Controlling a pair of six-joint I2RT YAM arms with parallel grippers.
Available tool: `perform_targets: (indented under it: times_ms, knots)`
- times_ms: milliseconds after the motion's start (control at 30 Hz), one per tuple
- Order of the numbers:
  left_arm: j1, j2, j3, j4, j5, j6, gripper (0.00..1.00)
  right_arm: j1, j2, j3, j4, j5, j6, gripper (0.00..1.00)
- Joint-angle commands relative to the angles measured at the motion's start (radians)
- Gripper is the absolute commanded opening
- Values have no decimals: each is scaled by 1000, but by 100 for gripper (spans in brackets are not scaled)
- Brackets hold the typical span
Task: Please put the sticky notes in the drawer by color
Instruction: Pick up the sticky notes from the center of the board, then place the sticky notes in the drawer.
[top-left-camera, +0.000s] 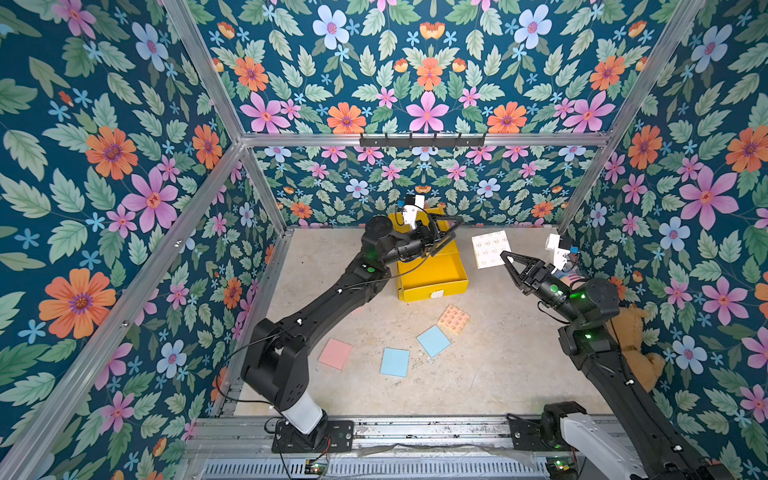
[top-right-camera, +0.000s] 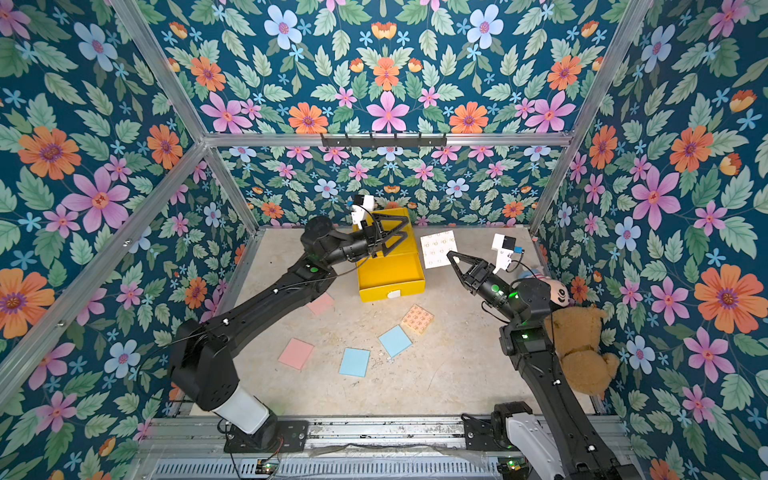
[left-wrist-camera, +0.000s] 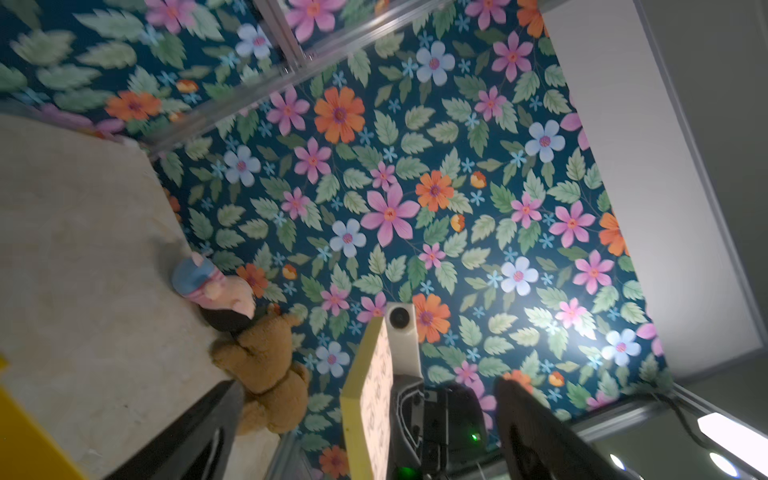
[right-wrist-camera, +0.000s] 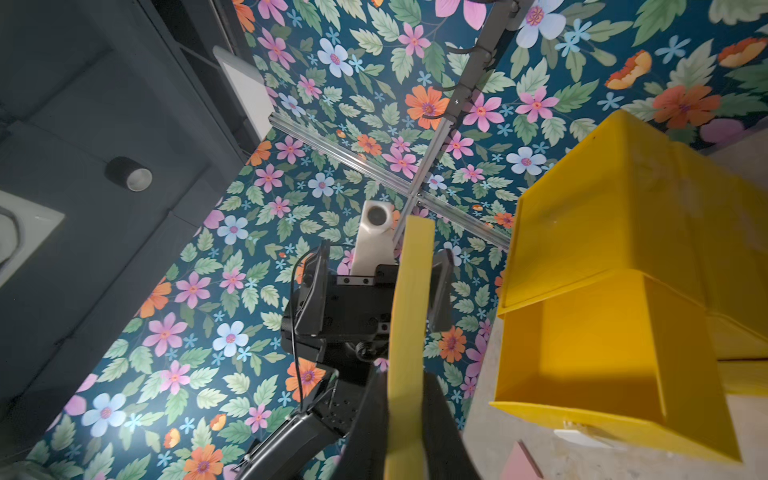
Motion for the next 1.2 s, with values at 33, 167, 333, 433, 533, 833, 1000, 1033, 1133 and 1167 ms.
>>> perform_targets:
  times_ms: [33, 167, 333, 433, 533, 833, 1000, 1033, 1133, 1167]
  knots:
    - [62, -99, -21, -294, -149, 274, 100, 1, 33, 111, -319, 81, -267, 0]
    - [107, -197, -81, -494, -316, 433, 100, 23, 86, 184, -465, 112, -324, 0]
    - [153, -294, -192, -605, -496, 513, 99, 199, 163, 282, -621, 302, -435, 0]
    - [173, -318, -230, -637, -525, 535, 100, 311, 230, 371, -733, 461, -548, 0]
    - [190, -331, -250, -658, -534, 544, 100, 399, 300, 471, -839, 616, -687, 0]
    - [248, -316, -301, -604, -414, 434, 100, 552, 472, 696, -975, 840, -956, 0]
    - [248, -288, -298, -567, -374, 413, 100, 556, 516, 720, -913, 773, -944, 0]
    - [248, -286, -298, -557, -368, 408, 100, 555, 531, 732, -921, 774, -944, 0]
    - [248, -279, -294, -537, -349, 394, 100, 544, 567, 770, -934, 690, -900, 0]
    - [248, -275, -288, -538, -349, 395, 100, 538, 567, 765, -914, 647, -862, 0]
